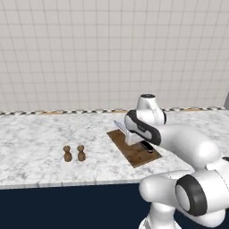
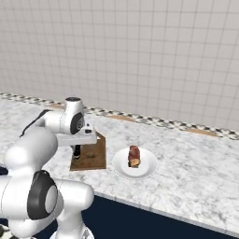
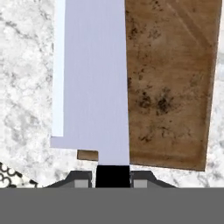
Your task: Pick up the knife from the drawer and place it on the cutting board. Then place the meat from the plate to the cutting board.
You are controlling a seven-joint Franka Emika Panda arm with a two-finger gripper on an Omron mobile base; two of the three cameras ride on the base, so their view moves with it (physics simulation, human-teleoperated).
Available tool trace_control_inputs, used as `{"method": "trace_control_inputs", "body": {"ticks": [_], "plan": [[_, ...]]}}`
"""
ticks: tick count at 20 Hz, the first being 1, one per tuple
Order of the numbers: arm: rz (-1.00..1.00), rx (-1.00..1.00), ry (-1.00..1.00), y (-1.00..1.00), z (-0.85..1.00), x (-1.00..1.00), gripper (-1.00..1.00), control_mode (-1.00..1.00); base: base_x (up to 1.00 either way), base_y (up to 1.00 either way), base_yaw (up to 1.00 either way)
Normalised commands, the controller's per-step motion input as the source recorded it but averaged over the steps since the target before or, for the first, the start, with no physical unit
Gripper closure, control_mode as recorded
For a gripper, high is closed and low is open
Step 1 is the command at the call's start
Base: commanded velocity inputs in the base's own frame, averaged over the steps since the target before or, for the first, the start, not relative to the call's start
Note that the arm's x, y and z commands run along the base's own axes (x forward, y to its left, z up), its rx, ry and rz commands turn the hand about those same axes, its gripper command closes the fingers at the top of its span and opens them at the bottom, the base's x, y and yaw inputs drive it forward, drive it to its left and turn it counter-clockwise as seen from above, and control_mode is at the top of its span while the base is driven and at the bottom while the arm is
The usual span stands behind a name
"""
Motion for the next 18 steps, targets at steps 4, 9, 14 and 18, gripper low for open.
{"method": "trace_control_inputs", "body": {"ticks": [4, 9, 14, 18], "plan": [[0.02, -0.01, 0.0, 0.14, -0.27, 0.44, 1.0, -1.0, 0.0, 0.0, 0.0], [0.0, -0.05, 0.05, 0.01, -0.58, 0.02, 1.0, -1.0, 0.0, 0.0, 0.0], [0.0, -0.01, 0.0, 0.05, -0.38, 0.03, -1.0, -1.0, 0.0, 0.0, 0.0], [0.0, 0.0, 0.0, 0.0, -0.09, 0.07, -1.0, -1.0, 0.0, 0.0, 0.0]]}}
